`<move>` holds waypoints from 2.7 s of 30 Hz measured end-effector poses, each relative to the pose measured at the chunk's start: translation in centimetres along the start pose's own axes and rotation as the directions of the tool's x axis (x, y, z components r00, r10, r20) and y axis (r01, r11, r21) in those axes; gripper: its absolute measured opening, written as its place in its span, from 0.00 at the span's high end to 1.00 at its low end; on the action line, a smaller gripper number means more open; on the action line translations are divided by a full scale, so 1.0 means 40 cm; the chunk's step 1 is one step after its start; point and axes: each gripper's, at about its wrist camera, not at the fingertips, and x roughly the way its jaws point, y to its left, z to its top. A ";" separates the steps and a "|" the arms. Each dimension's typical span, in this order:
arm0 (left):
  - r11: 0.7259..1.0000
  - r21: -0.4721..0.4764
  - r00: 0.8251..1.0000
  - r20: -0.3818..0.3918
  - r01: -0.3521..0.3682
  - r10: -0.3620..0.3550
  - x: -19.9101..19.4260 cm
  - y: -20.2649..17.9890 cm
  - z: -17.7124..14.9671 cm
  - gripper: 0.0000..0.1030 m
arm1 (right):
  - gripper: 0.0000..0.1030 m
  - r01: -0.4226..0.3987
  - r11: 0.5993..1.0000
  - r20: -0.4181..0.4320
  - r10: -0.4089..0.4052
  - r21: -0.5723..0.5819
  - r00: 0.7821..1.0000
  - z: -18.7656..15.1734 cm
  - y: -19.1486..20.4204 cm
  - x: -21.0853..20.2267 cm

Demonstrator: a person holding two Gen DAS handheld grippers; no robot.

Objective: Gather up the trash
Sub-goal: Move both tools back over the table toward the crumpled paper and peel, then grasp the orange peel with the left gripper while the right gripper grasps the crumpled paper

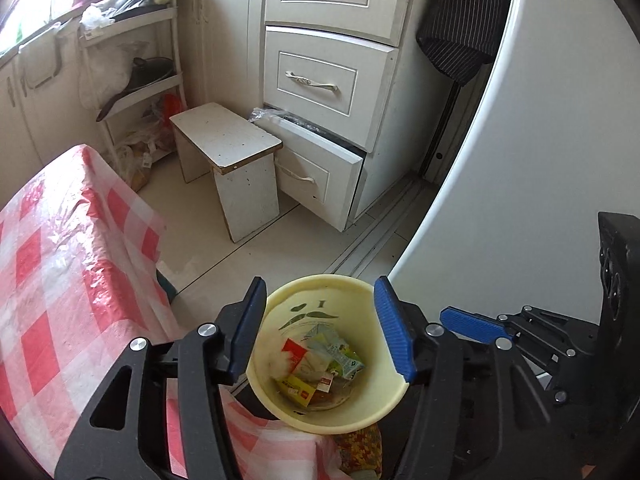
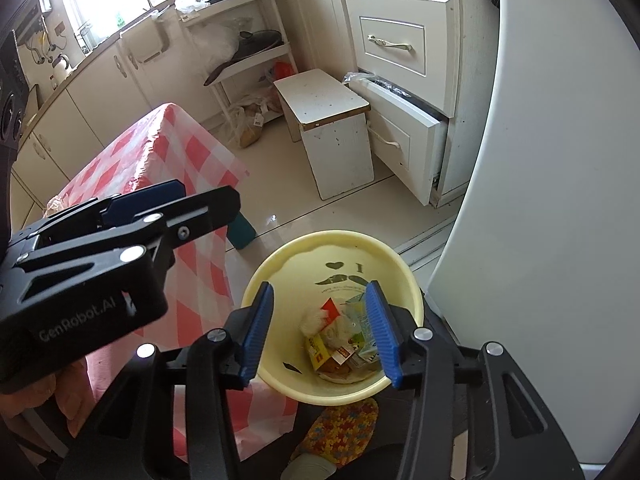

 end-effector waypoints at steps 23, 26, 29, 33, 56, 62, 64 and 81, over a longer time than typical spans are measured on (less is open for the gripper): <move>0.989 -0.086 0.989 0.079 -0.117 0.124 -0.183 0.141 -0.063 0.27 | 0.41 -0.061 0.983 0.101 0.079 -0.176 0.992 0.001 0.144 -0.062; 0.981 -0.104 0.980 0.093 -0.164 0.173 -0.237 0.198 -0.087 0.22 | 0.39 -0.075 0.970 0.116 0.104 -0.233 0.988 -0.002 0.198 -0.073; 0.964 -0.142 0.966 0.099 -0.225 0.240 -0.297 0.286 -0.119 0.20 | 0.37 -0.093 0.951 0.119 0.133 -0.295 0.984 -0.005 0.268 -0.078; 0.919 -0.239 0.936 0.087 -0.313 0.342 -0.378 0.433 -0.167 0.19 | 0.35 -0.124 0.917 0.107 0.176 -0.379 0.979 -0.010 0.377 -0.074; 0.746 -0.514 0.888 -0.074 -0.423 0.453 -0.532 1.033 -0.322 0.15 | 0.17 -0.218 0.758 -0.017 0.263 -0.614 0.965 0.119 0.935 0.194; 0.752 -0.494 0.890 -0.118 -0.437 0.441 -0.479 1.068 -0.311 0.15 | 0.16 -0.259 0.771 -0.059 0.278 -0.582 0.959 0.183 0.993 0.264; 0.745 -0.493 0.886 -0.137 -0.449 0.443 -0.462 1.085 -0.311 0.15 | 0.16 -0.257 0.769 -0.071 0.267 -0.586 0.961 0.189 1.014 0.284; 0.828 -0.482 0.954 -0.064 -0.287 0.293 -0.450 0.965 -0.310 0.82 | 0.77 -0.322 0.776 -0.125 0.304 -0.543 0.944 0.146 0.857 0.169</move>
